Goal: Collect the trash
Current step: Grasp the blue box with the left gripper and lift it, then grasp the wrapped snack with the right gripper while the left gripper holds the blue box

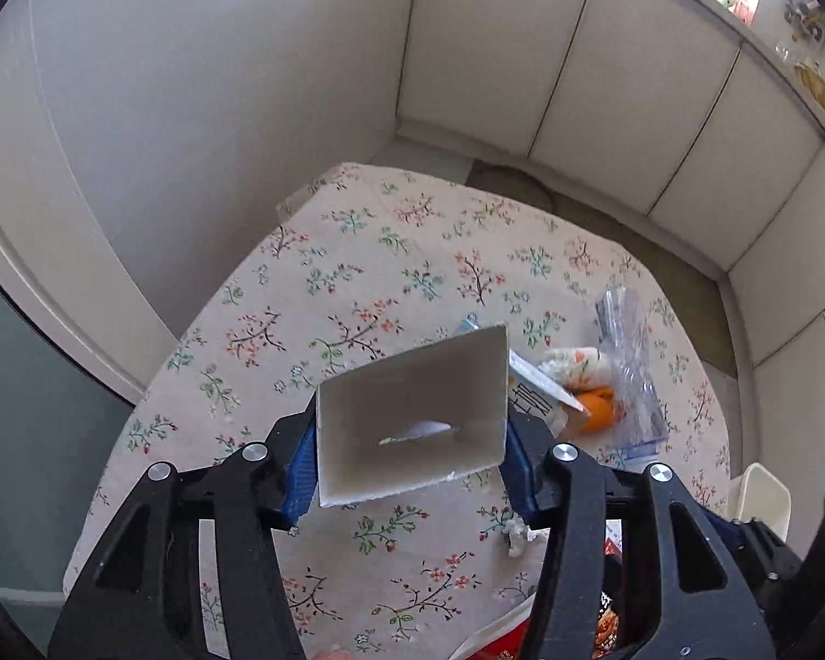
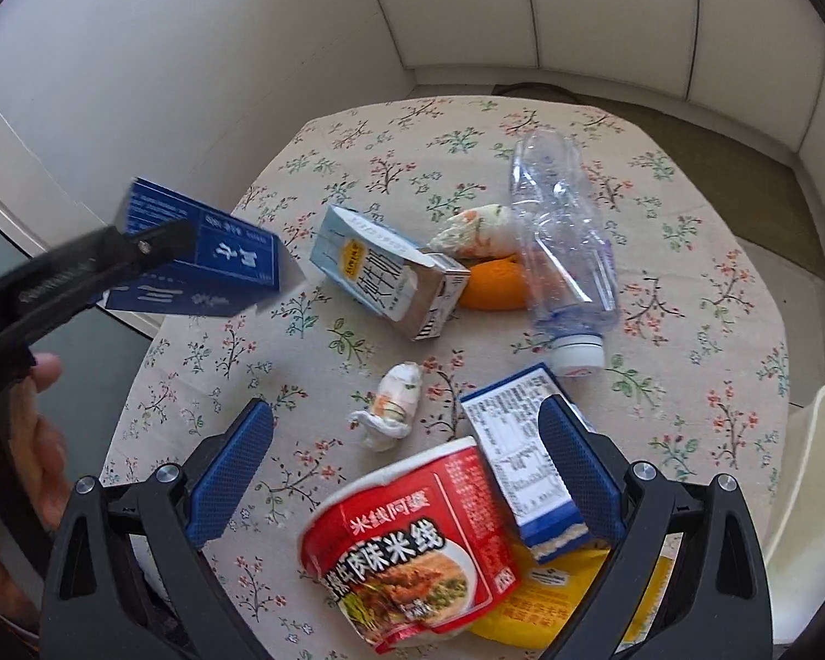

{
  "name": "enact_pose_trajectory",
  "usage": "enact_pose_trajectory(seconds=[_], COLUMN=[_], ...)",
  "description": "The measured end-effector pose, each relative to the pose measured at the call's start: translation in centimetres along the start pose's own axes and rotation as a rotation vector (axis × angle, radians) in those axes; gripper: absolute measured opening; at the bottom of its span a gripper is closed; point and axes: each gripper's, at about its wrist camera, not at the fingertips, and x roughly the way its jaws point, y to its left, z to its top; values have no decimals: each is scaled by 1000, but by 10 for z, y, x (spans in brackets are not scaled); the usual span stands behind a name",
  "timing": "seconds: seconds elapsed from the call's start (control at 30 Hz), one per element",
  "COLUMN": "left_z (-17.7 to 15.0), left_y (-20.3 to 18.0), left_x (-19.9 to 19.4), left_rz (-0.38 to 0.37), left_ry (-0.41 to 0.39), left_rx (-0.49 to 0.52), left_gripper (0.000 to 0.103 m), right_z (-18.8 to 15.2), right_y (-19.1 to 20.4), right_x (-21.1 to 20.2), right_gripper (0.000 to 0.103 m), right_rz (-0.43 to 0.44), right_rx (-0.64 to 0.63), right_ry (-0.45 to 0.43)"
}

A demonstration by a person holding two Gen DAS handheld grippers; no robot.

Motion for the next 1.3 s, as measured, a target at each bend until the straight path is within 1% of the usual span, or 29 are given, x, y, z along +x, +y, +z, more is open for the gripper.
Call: enact_pose_trajectory(seconds=[0.07,0.17,0.33,0.4,0.47,0.63,0.77,0.8,0.87,0.97,1.07,1.13,1.3], left_z=[4,8,7,5,6,6,5,5,5,5,5,5,6], left_y=[11,20,20,21,24,32,34,34,35,36,35,33,26], left_x=[-7,-8,-5,-5,-5,-1,1,2,3,3,2,1,-9], left_rz=[-9,-30,-40,-48,-51,-55,-60,-60,-58,-57,-61,-68,-82], left_ry=[-10,-1,10,15,19,36,47,49,50,48,42,34,-3], left_rx=[-27,-69,-68,-66,-70,-86,-93,-93,-94,-97,-97,-94,-83], left_gripper=[52,52,52,52,52,52,52,52,52,52,52,52,52], right_z=[3,4,5,6,6,4,2,2,2,4,6,8,15], right_y=[9,15,18,18,19,21,21,21,20,21,22,25,27], right_x=[12,29,57,67,75,91,99,100,101,96,81,68,30], right_gripper=[93,93,88,77,75,60,38,34,28,27,27,27,27], right_rz=[-24,-26,-54,-58,-61,-71,-71,-75,-74,-65,-44,-28,-23], right_rx=[-21,-21,-18,-18,-11,-18,-18,-19,-19,-18,-28,-37,-47], right_ry=[21,56,110,132,154,195,219,220,218,201,172,142,45])
